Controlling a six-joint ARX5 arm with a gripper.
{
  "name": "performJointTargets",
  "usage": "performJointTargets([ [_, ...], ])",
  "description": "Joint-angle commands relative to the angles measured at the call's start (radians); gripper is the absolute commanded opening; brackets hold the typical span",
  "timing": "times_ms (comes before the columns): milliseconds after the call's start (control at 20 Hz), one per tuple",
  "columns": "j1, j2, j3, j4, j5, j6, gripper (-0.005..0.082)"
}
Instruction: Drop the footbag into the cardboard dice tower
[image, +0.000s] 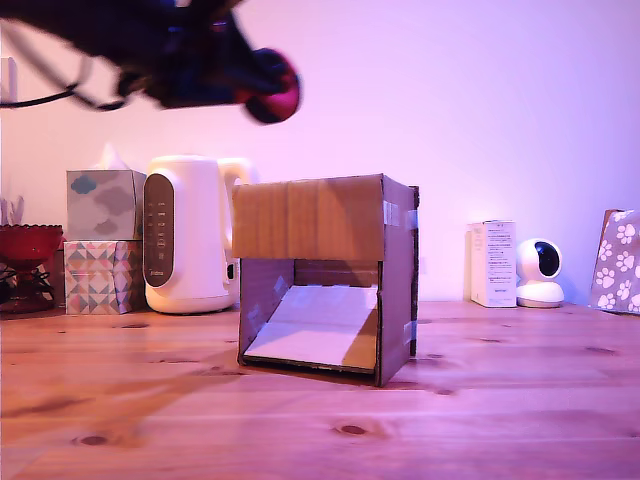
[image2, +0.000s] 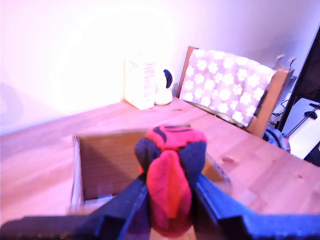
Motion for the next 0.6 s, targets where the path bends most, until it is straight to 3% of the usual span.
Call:
performJointTargets([
  [0, -0.002, 0.058, 0.057, -0.014, 0.002, 0.021, 0.0141],
  [350, 0.017, 0.316, 0.360, -0.255, 0.016, 0.039, 0.0142],
  [550, 0.023, 0.371, 0.436, -0.372, 0.027, 0.056, 0.0143],
])
